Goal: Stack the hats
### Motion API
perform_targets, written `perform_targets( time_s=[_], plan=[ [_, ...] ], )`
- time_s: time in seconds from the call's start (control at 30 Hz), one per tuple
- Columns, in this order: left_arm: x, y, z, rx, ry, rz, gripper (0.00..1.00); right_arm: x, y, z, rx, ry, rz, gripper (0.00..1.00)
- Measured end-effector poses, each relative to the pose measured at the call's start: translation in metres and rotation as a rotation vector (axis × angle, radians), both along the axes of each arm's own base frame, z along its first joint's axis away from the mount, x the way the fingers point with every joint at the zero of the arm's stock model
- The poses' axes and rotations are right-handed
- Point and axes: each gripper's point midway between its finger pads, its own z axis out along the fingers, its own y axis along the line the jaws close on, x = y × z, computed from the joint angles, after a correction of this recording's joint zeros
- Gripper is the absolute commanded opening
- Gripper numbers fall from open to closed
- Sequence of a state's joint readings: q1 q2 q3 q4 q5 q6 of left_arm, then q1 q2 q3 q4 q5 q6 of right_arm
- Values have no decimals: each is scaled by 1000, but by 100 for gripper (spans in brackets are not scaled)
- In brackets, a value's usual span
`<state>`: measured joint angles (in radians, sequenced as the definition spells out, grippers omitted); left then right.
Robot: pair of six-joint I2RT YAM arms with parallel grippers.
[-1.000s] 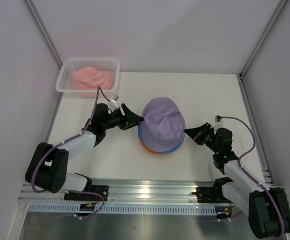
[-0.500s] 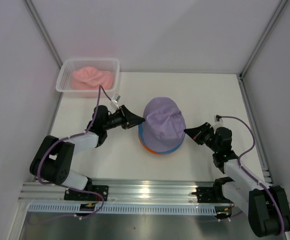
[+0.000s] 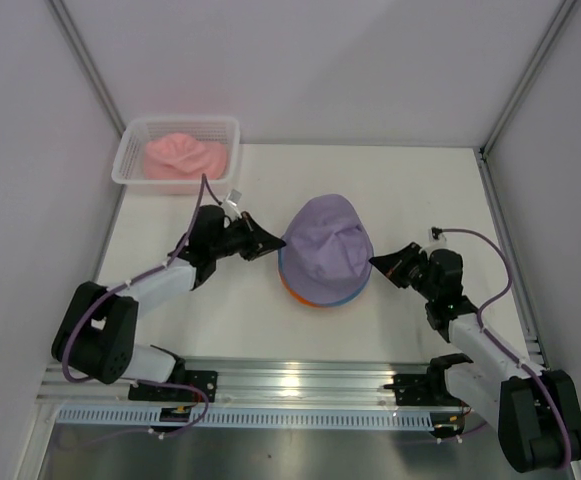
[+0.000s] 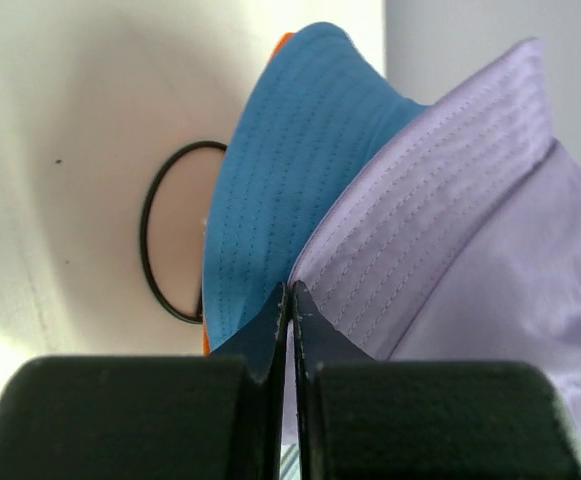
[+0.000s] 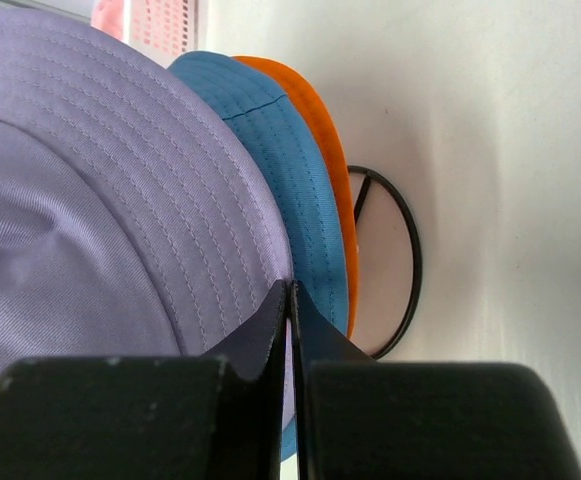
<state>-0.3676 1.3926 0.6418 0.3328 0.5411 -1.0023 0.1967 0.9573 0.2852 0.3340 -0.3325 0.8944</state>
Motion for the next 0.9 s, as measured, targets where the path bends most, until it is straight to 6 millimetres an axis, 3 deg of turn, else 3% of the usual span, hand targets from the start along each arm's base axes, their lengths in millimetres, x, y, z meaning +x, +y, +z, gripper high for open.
perform_targets(
  time_s=[0.43,0.6,0.7,0.77,0.8,0.83,0.9],
  plan=[
    [2,-11,-29,200,71,58,1,3,-5,-15,-88,74,-9,0],
    [-19,20,-89,377,239,123,1,-3,-11,-40,-136,163,-17,0],
    [-36,33,-109,437,298,123,1,-5,-12,-43,-149,172,-10,2],
    [-41,37,-109,456,297,119,3,-6,-13,-40,-169,179,-1,16],
    [-41,39,-105,459,283,117,6,-6,-13,-37,-181,181,3,33],
    [-41,39,-100,459,266,116,17,-7,-15,-34,-197,187,8,43],
    [-39,41,-84,462,210,115,29,-9,-18,-25,-236,185,16,65]
  ],
)
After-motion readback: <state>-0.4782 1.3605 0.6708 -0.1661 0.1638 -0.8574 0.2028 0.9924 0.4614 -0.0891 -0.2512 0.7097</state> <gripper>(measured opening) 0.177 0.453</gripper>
